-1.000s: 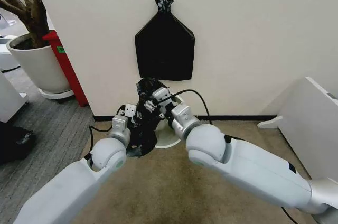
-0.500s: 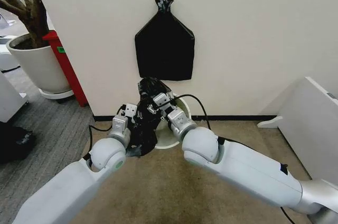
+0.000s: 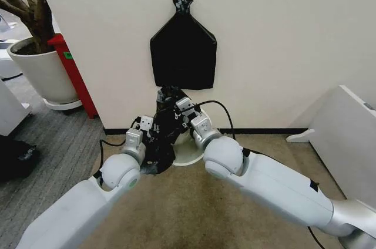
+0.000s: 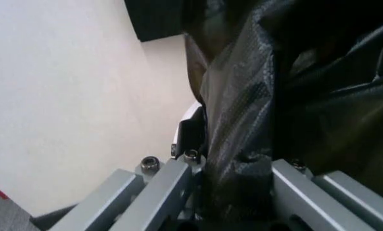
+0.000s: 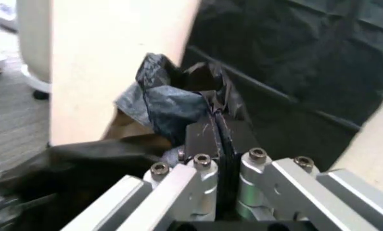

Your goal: Place the garbage bag over the trash bin.

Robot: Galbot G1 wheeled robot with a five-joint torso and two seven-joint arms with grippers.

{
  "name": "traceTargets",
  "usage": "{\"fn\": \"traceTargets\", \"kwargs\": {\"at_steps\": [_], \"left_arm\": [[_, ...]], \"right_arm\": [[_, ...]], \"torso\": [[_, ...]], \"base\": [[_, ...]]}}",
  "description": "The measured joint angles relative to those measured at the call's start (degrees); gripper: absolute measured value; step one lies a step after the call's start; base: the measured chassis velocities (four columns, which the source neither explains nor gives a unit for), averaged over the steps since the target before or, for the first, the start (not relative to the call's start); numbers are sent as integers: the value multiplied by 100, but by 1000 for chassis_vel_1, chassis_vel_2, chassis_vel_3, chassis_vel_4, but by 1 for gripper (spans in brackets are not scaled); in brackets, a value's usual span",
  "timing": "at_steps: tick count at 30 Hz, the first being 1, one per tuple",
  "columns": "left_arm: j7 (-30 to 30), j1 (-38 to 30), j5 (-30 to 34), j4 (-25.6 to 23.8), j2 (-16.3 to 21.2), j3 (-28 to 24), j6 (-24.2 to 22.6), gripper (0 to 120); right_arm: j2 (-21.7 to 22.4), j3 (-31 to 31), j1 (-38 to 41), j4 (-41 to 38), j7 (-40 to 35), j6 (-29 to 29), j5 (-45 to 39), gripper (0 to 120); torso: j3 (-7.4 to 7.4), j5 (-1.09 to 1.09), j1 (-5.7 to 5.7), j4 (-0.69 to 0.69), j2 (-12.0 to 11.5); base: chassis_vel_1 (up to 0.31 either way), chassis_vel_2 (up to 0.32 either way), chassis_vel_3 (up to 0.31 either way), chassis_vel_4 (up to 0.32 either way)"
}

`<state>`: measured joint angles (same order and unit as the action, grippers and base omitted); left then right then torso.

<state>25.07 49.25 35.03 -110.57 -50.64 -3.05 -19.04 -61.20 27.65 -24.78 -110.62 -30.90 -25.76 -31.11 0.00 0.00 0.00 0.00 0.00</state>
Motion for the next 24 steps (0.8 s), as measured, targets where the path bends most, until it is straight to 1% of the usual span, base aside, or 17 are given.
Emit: {"fn": "traceTargets", "kwargs": {"at_steps": [3,6,7,9,12,14,15,17,24], "left_arm": [[-73,12,-136,39,-4,-1,88,1],[-367,134,-742,172,48,34,445,1],[-367,134,-742,172,48,34,445,1],[-552,233,-1107,220,102,110,683,1],[-693,341,-1328,226,147,191,897,1],[-714,365,-1349,223,158,214,941,1],[-730,403,-1358,202,169,249,989,1],[-731,438,-1357,171,175,279,1020,1],[-720,592,-1286,73,172,480,1072,1]], "right_arm": [[-22,-126,22,76,-84,2,-100,0],[57,-303,242,151,-300,-36,-536,0],[57,-303,242,151,-300,-36,-536,0],[170,-382,401,203,-421,-78,-992,0],[288,-418,506,227,-530,-139,-1569,0],[331,-418,521,227,-537,-165,-1737,0],[399,-419,533,225,-545,-215,-1980,0],[503,-420,534,221,-545,-263,-2213,0],[1022,-467,410,23,-530,-476,-2759,0]], "torso": [[0,0,0,0,0],[0,0,0,1,0],[0,0,0,1,0],[0,0,0,0,0],[0,0,0,1,0],[0,0,0,0,0],[0,0,0,1,0],[0,1,0,1,0],[0,1,0,0,0]], "base": [[0,0,0,0],[0,0,0,0],[0,0,0,0],[0,0,0,0],[0,0,0,0],[0,0,0,0],[0,0,0,0],[0,0,0,0],[0,0,0,0]]}}
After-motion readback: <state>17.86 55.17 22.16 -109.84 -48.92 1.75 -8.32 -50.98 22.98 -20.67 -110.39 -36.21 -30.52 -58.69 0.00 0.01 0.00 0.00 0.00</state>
